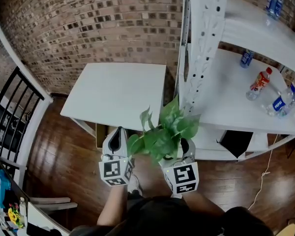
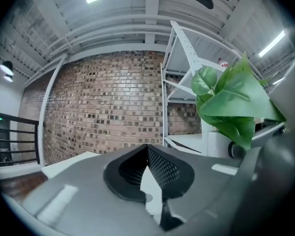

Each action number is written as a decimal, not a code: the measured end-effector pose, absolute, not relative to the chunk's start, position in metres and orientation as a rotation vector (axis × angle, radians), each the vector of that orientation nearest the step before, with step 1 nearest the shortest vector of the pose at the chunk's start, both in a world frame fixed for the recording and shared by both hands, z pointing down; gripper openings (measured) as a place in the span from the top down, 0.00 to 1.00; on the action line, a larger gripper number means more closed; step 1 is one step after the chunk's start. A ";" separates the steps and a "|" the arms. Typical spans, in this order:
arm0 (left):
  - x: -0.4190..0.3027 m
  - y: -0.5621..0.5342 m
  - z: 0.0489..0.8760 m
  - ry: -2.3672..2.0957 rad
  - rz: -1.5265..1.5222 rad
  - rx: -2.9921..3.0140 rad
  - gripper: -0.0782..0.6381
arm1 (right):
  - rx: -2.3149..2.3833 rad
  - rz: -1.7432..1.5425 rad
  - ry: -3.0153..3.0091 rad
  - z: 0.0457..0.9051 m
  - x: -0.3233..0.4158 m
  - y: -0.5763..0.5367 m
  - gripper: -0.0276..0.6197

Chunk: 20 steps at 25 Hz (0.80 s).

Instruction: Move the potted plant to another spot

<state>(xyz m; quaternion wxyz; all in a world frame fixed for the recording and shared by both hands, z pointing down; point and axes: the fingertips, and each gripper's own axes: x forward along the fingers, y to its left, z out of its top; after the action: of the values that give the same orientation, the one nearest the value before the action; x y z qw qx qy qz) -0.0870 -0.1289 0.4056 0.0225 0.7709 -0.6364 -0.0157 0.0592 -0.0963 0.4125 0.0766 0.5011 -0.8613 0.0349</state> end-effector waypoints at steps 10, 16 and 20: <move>-0.188 -0.203 0.413 -1.855 -0.013 2.489 0.87 | 1.579 0.096 -2.516 0.441 -0.067 -0.188 0.24; -0.233 -0.238 0.443 -1.796 -0.007 2.512 0.87 | 1.650 0.100 -2.443 0.483 -0.109 -0.245 0.24; -0.250 -0.256 0.463 -1.734 -0.020 2.523 0.87 | 1.718 0.121 -2.399 0.524 -0.120 -0.288 0.24</move>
<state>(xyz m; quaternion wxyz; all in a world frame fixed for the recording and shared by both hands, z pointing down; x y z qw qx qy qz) -0.2497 -0.2559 0.4627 0.0401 0.8235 -0.5659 -0.0064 -0.1196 -0.2883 0.5243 0.0939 0.5791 -0.8088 0.0409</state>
